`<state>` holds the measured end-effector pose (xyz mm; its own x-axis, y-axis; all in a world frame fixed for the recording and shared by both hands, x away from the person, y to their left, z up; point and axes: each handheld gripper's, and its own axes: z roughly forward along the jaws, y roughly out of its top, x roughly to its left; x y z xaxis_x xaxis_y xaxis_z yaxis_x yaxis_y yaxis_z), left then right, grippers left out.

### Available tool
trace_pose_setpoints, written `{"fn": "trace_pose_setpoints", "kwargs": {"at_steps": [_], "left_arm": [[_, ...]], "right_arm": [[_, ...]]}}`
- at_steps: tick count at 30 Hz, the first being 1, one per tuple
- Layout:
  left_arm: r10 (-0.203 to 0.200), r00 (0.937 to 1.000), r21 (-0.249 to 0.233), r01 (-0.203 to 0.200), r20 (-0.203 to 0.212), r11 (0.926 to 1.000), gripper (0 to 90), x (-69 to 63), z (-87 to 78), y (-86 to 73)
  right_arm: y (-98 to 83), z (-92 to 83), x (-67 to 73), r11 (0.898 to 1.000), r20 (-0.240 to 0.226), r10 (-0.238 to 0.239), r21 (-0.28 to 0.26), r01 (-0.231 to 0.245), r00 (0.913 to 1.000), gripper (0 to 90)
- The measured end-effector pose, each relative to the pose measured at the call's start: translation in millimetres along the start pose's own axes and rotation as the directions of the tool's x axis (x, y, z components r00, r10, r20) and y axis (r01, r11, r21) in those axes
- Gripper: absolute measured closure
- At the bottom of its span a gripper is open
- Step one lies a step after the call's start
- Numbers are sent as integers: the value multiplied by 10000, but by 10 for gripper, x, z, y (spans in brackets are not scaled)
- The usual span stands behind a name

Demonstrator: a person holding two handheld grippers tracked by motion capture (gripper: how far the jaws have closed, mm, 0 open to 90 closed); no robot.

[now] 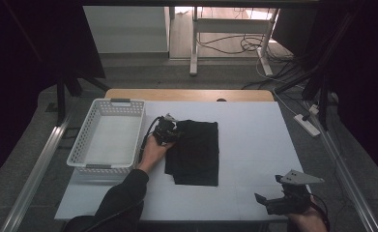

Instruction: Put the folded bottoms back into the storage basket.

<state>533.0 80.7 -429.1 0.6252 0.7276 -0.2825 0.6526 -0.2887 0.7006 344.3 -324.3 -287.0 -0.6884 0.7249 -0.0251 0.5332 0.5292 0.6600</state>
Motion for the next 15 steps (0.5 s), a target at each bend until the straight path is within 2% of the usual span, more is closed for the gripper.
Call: {"fn": "trace_pose_setpoints", "kwargs": {"at_steps": [3, 6, 8, 10, 12, 15], "left_arm": [[65, 10000, -1, -65, -63, 10000, 737, -9, 0, 0], [158, 9998, -22, -158, -118, 9999, 737, -17, 1, -2], [141, 9999, -31, -141, -94, 9999, 736, -14, 2, -3], [150, 9998, -42, -150, -96, 9999, 736, -13, 1, -7], [189, 9997, -47, -190, -160, 9998, 736, -22, 0, -9], [252, 9994, -86, -254, -230, 9996, 736, -33, 3, -12]], "right_arm": [[24, 36, 22, 9999, -121, -119, -88, 118, 9999, 0], [64, 61, 53, 9993, -396, -7, -382, -8, 9992, 0], [101, 80, 75, 9985, -545, -98, -552, 68, 9985, 0], [137, 104, 94, 9981, -617, -147, -609, 109, 9980, 0], [166, 131, 107, 9981, -916, -186, -603, 131, 9956, 0], [202, 157, 134, 9972, -1119, -426, -662, 354, 9928, 0]]}}
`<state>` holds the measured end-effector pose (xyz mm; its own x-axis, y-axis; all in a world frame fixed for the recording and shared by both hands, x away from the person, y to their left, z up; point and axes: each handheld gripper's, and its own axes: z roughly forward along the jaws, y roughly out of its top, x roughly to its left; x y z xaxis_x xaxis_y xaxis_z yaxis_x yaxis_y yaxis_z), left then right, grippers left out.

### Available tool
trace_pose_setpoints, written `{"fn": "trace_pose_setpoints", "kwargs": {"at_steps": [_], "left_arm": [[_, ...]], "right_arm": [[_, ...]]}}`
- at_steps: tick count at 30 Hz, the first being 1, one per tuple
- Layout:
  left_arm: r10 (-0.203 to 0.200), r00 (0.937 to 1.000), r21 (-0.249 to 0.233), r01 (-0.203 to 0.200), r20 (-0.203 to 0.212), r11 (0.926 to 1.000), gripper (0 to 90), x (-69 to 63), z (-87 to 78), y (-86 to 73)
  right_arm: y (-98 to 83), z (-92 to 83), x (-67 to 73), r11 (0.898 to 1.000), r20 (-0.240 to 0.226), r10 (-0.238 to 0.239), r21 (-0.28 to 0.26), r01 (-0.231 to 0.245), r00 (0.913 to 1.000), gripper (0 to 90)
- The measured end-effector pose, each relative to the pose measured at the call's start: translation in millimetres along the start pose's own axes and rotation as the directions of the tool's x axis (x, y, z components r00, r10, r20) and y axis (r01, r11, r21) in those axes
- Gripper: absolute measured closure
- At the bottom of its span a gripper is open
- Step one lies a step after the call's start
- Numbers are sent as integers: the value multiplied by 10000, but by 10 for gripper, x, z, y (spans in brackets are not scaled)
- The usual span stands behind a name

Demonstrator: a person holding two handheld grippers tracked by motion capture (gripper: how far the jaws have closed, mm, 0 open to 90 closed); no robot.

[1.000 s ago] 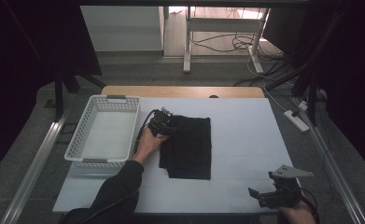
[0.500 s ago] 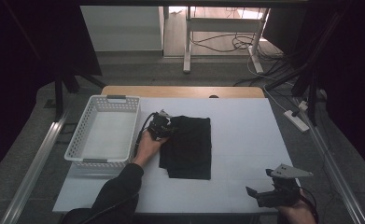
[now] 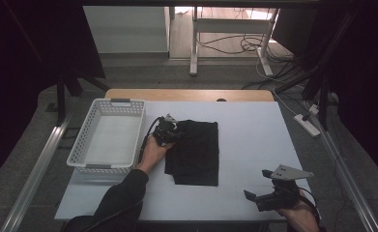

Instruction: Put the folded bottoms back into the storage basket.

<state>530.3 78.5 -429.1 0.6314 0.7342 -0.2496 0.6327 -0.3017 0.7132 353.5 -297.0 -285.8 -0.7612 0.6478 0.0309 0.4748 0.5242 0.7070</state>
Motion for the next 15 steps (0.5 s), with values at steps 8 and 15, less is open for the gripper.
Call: {"fn": "trace_pose_setpoints", "kwargs": {"at_steps": [8, 15], "left_arm": [[-3, 9999, -28, 3, -132, 10000, 735, -17, 0, -6], [-91, 9999, -21, 91, -63, 10000, 734, -7, -1, -8]], "right_arm": [[98, 130, 38, 9993, -150, -367, 112, 369, 9992, 0], [169, 272, 97, 9977, -578, -575, 327, 595, 9967, 0]]}}
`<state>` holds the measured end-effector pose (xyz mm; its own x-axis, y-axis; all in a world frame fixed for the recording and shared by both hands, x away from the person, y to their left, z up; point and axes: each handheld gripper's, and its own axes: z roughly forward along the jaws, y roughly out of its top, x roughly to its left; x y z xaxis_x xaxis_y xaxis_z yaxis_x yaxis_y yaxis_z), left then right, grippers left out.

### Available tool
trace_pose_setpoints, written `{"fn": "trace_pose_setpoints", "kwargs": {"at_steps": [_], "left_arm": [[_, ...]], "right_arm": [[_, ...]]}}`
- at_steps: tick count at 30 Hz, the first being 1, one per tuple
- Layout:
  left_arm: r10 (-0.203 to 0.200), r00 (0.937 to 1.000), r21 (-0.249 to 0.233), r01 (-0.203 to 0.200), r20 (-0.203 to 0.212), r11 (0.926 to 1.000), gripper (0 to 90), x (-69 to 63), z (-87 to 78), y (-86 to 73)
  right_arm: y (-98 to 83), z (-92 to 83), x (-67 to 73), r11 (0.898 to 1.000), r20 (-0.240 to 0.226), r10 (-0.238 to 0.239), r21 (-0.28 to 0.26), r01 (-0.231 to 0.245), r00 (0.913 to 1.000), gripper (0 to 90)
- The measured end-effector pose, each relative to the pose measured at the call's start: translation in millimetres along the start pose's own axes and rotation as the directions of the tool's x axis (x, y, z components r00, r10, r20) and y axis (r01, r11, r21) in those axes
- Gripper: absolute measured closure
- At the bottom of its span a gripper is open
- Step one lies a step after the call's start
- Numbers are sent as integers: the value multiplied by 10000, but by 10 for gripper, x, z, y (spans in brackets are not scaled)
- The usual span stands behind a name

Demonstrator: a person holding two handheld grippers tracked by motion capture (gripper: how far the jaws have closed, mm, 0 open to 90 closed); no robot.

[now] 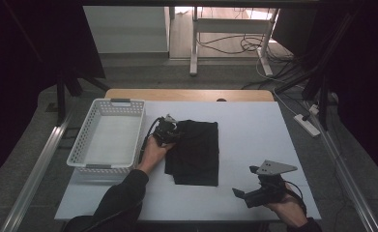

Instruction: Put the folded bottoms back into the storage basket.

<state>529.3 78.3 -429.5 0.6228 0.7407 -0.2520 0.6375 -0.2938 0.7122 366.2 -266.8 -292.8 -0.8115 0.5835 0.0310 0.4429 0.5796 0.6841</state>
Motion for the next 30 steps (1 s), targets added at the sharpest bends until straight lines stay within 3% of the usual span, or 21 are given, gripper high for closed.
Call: {"fn": "trace_pose_setpoints", "kwargs": {"at_steps": [8, 17, 30], "left_arm": [[-153, 9998, -49, 153, 82, 9999, 733, 9, 3, -5], [-141, 9999, -49, 141, 60, 9999, 732, 7, 2, -7], [-85, 10000, -45, 85, 9, 10000, 733, 2, 1, -9]], "right_arm": [[52, 162, -19, 9993, -285, 26, 382, -15, 9996, 0], [129, 327, -42, 9968, -282, 314, 738, -292, 9991, 0], [218, 625, -2, 9921, -602, -88, 1245, 163, 9981, 0]]}}
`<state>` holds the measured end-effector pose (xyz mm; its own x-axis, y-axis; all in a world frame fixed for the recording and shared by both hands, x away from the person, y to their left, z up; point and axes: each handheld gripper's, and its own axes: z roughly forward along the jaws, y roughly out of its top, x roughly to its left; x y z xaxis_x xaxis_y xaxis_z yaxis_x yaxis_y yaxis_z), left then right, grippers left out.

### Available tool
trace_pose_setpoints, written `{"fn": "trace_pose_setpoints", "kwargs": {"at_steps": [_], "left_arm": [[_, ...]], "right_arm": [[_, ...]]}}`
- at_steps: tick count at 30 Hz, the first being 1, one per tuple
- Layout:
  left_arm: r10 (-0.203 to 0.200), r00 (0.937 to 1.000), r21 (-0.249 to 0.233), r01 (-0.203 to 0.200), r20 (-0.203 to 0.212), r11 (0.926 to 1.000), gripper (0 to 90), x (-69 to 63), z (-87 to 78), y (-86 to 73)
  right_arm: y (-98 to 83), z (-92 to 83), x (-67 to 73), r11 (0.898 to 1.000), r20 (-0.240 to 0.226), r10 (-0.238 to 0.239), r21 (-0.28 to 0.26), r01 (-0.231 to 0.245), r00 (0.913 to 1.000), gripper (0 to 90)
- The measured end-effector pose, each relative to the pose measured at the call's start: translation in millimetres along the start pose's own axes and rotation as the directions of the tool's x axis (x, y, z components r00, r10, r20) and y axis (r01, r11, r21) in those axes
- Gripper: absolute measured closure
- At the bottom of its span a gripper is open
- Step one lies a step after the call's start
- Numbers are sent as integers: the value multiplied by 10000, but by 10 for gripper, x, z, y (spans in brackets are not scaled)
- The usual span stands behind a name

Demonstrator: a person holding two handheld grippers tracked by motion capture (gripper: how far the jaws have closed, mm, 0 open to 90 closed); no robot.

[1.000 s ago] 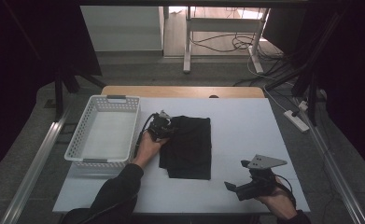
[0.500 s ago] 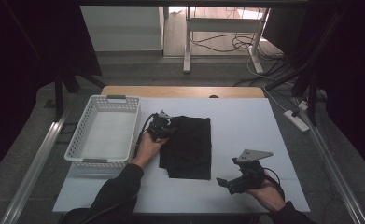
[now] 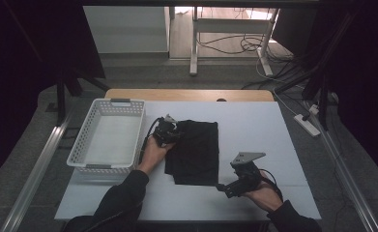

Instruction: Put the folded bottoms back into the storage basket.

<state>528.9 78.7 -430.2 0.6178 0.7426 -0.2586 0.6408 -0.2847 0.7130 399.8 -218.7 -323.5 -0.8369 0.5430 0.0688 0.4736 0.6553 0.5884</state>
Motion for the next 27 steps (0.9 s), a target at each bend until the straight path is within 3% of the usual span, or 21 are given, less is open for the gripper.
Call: {"fn": "trace_pose_setpoints", "kwargs": {"at_steps": [7, 17, 27], "left_arm": [[-70, 10000, -7, 71, 34, 10000, 733, 4, 1, 0], [-131, 9999, -33, 131, 53, 9999, 732, 7, 2, -3], [-90, 10000, -27, 90, 11, 10000, 732, 3, 1, -3]], "right_arm": [[84, 201, -14, 9995, -222, -52, 302, 59, 9997, 0], [262, 514, 30, 9961, -344, -661, 568, 680, 9972, 0], [379, 751, 115, 9869, -657, -1355, 796, 1405, 9886, 0]]}}
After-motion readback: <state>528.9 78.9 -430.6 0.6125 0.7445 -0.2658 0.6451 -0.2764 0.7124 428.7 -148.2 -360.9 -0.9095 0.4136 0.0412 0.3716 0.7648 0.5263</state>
